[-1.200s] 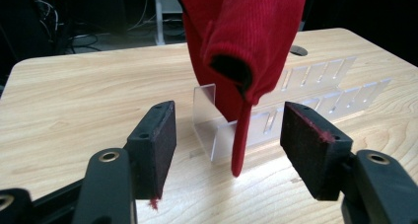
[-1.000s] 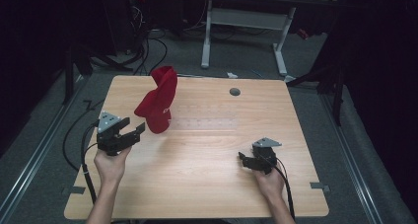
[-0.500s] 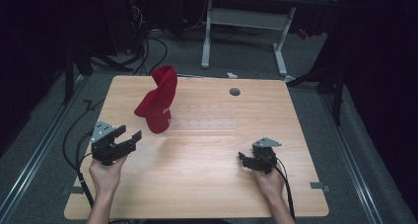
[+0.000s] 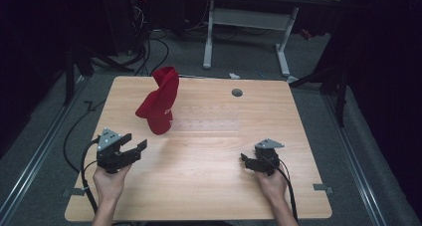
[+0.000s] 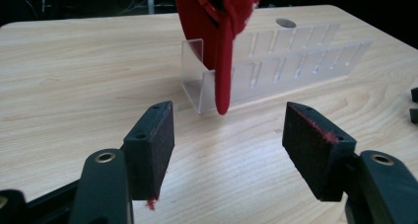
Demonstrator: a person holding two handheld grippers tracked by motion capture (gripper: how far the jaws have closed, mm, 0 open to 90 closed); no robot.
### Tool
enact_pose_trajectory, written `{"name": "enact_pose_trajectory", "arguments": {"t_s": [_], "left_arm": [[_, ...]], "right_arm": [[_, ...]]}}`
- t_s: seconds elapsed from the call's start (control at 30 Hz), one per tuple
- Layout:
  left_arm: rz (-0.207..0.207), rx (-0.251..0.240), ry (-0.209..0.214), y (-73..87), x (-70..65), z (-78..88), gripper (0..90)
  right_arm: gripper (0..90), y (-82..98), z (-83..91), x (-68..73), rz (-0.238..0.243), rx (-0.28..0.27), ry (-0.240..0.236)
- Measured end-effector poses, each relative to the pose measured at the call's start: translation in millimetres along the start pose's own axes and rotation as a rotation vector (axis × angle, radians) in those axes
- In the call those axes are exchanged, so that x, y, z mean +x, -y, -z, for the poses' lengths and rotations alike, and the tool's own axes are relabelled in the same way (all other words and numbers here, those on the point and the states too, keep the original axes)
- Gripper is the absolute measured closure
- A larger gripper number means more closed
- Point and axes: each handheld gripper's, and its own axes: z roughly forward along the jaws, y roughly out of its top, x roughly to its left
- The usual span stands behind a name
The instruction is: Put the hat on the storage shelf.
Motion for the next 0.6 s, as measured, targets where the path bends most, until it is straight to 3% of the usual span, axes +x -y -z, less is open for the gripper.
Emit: {"name": "enact_pose_trajectory", "arguments": {"t_s": [0.27,0.6], "left_arm": [[0.005,0.048,0.013,12.0,-2.0,-2.8,36.9],[0.017,0.062,0.009,22.2,0.2,-1.9,36.6]], "right_arm": [[33.1,0.0,0.0,0.0,0.001,0.0,0.0],[33.1,0.0,0.0,0.0,0.001,0.0,0.0]]}}
